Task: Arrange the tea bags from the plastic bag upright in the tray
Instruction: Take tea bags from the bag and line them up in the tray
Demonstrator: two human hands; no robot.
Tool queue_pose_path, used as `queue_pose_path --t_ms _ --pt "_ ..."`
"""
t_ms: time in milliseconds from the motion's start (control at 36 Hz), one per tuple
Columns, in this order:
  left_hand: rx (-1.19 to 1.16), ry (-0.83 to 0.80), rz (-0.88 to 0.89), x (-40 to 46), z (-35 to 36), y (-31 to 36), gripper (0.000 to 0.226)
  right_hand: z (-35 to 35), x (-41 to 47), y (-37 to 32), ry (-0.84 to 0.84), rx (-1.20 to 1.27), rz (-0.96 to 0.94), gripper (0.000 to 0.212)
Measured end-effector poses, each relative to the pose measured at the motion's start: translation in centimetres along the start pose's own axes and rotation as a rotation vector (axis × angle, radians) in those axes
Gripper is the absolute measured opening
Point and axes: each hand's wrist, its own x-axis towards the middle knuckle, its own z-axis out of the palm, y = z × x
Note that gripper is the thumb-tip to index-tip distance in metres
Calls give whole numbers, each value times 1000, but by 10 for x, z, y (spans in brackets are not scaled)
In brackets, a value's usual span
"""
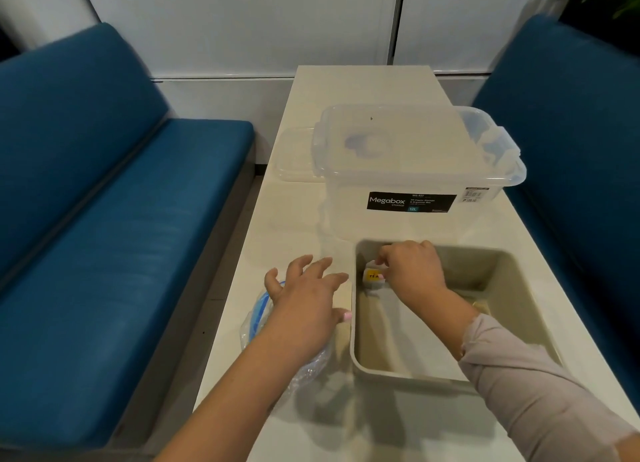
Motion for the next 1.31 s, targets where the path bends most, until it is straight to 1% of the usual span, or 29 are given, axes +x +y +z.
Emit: queue_pose_path --t_ms 56,111,139,194,278,361,444,500,583,639,750,889,1000,1056,1167,1306 --pt "-45 103 -6 0 -5 -8 37 -2 -1 1 -4 19 4 19" --pt "-33 176 6 0 -15 -19 36 -6 -3 1 -11 51 15 19" --pt "-1 185 18 0 -23 -27 35 -8 -4 1 -5 70 19 18" --pt "81 150 75 0 -39 -42 30 -15 -6 -1 30 113 28 16" --pt "168 -14 192 -2 -55 -59 22 -25 -9 -8 70 205 40 18" --pt "318 -124 261 -5 -57 -64 26 -35 -12 -18 100 280 24 19" --pt "379 -118 280 -7 -51 -67 40 -47 -17 -31 102 389 10 18" --pt "378 -102 270 -7 -45 -68 44 -54 -22 -40 69 479 -4 18" --pt "377 -90 255 -8 -38 -67 37 -61 -30 -55 4 603 -40 13" --pt "380 -91 242 -8 -35 -66 32 -63 -36 -65 -44 630 -86 12" --pt "381 -87 222 -9 -32 -66 23 -65 -44 -82 -113 564 -199 19" --pt "385 -57 214 -8 -31 -67 21 -57 -48 -100 -128 266 -349 32" --pt "344 -32 243 -8 -33 -69 19 -51 -51 -110 -117 22 -462 32" --pt "318 -23 245 -8 -33 -71 18 -47 -51 -114 -107 -53 -479 31" --pt "293 -45 246 -9 -33 -78 18 -41 -49 -117 -129 -104 -470 33" --pt "232 -26 239 -13 -31 -82 14 -33 -47 -118 -134 -69 -442 31"
